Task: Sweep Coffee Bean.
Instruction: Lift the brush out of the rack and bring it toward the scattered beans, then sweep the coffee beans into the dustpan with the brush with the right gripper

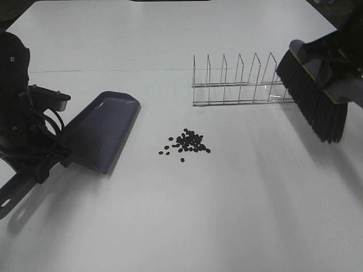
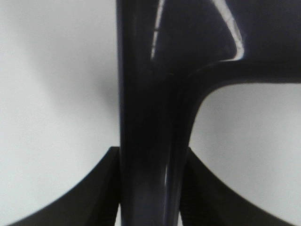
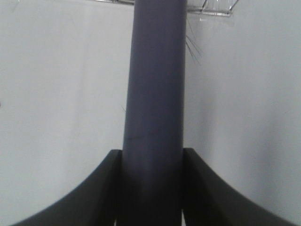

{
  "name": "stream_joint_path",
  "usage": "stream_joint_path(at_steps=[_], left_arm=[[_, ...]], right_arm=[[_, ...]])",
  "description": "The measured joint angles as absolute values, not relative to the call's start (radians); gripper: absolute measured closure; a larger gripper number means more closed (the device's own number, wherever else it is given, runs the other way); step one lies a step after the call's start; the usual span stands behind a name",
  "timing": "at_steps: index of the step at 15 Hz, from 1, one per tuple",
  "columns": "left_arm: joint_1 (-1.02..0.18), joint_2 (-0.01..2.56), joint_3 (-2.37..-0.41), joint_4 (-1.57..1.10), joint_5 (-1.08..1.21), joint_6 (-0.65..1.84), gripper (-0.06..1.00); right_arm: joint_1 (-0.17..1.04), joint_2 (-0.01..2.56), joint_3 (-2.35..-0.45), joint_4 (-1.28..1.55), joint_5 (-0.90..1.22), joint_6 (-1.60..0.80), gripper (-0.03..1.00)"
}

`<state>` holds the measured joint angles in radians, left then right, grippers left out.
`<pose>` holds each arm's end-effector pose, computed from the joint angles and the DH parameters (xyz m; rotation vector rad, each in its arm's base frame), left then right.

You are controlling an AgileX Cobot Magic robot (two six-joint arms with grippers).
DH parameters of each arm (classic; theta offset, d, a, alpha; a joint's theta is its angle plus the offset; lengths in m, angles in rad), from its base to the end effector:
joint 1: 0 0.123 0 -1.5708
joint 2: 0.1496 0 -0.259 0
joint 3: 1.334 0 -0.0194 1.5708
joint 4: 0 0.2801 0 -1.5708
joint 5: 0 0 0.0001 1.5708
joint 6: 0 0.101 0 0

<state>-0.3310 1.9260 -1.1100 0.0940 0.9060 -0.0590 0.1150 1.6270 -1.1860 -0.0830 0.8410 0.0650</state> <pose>0.3247 -0.1037 0.0771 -0.5112 -3.0476 -0.1285 0.3578 0.0350 0.2039 -0.1291 2.7574 -0.0524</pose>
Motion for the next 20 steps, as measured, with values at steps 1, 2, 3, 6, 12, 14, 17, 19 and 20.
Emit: stream_joint_path(at_steps=[1,2,3,6,12,14,17,19,20], left_arm=[[-0.331,1.926,-1.110,0.120,0.906,-0.078,0.62],[-0.356,1.926,-1.110,0.173,0.907,-0.096,0.62],[-0.370,1.926,-1.110,0.179,0.907,-0.100,0.62],[-0.442,1.937,-1.111,0.197,0.904,-0.124,0.62],[-0.514,2.067,-1.255,0.203,0.997,-0.139,0.62],[-0.514,2.067,-1.264,0.203,1.005,-0.130,0.62],[-0.514,2.068,-1.265,0.203,1.008,-0.124,0.62],[-0.515,2.073,-1.265,0.203,1.008,-0.124,0.62],[-0.518,2.078,-1.266,0.203,1.007,-0.124,0.62]], right_arm=[[0.115,1.623,-1.138,-0.084,0.813,0.070,0.66],[0.115,1.625,-1.067,-0.101,0.782,0.092,0.66],[0.115,1.626,-1.058,-0.109,0.778,0.098,0.66],[0.115,1.630,-1.053,-0.175,0.777,0.136,0.66],[0.115,1.641,-1.051,-0.237,0.786,0.178,0.66],[0.115,1.641,-1.051,-0.243,0.787,0.188,0.66],[0.173,1.654,-1.051,-0.340,0.797,0.260,0.66],[0.255,1.693,-1.051,-0.461,0.825,0.383,0.66],[0.297,1.710,-1.051,-0.507,0.827,0.426,0.66]])
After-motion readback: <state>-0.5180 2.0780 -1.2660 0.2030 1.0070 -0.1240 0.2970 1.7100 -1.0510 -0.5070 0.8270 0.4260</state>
